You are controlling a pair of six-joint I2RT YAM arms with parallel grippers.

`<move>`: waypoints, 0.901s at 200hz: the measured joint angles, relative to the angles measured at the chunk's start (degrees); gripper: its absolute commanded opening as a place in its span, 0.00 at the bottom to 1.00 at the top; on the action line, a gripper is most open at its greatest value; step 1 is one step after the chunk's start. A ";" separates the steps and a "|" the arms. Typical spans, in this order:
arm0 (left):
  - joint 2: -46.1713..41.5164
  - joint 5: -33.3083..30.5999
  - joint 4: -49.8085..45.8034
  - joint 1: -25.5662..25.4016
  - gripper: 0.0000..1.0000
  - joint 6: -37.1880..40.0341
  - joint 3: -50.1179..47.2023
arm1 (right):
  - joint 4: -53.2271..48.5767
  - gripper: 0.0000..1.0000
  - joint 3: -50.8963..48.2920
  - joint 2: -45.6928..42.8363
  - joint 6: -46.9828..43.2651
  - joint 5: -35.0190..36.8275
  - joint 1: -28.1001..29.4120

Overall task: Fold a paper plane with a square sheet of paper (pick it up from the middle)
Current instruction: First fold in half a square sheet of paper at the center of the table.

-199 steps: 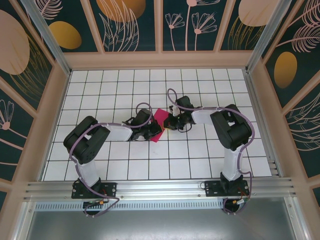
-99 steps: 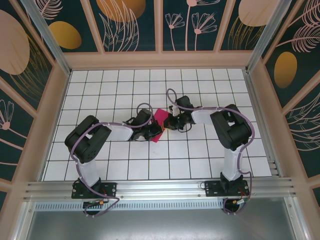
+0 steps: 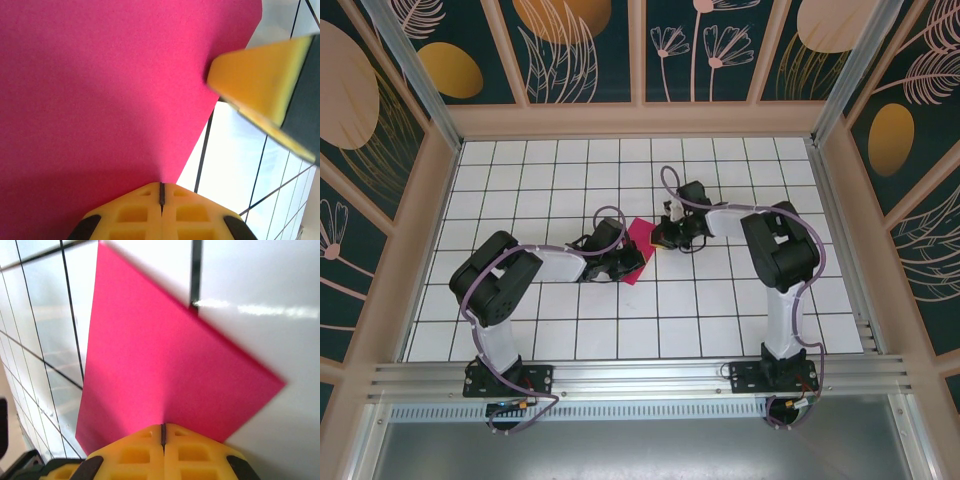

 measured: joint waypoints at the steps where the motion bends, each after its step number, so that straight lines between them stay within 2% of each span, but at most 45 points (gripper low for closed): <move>1: 0.00 0.00 0.00 0.00 0.00 0.00 -0.02 | 0.00 0.00 0.07 0.04 0.00 0.00 -0.04; 56: -0.02 -0.24 0.13 0.00 0.00 0.00 -0.07 | -1.16 0.00 3.23 1.95 -0.48 0.09 -2.75; 96: -0.02 -0.24 0.17 0.00 0.00 0.00 -0.07 | 0.09 0.00 3.87 1.95 -2.27 2.86 -5.79; 123: -0.02 -0.24 0.20 0.00 0.00 0.02 -0.07 | 2.75 0.00 1.49 -0.79 -3.30 3.10 -6.64; 151: -0.02 -0.37 0.04 0.00 0.00 0.33 0.11 | 4.59 0.00 -2.40 -5.95 -4.31 1.49 -6.38; 180: -0.02 -0.42 0.04 0.00 0.00 0.50 0.11 | 5.16 0.00 -3.43 -6.58 -4.44 1.33 -3.93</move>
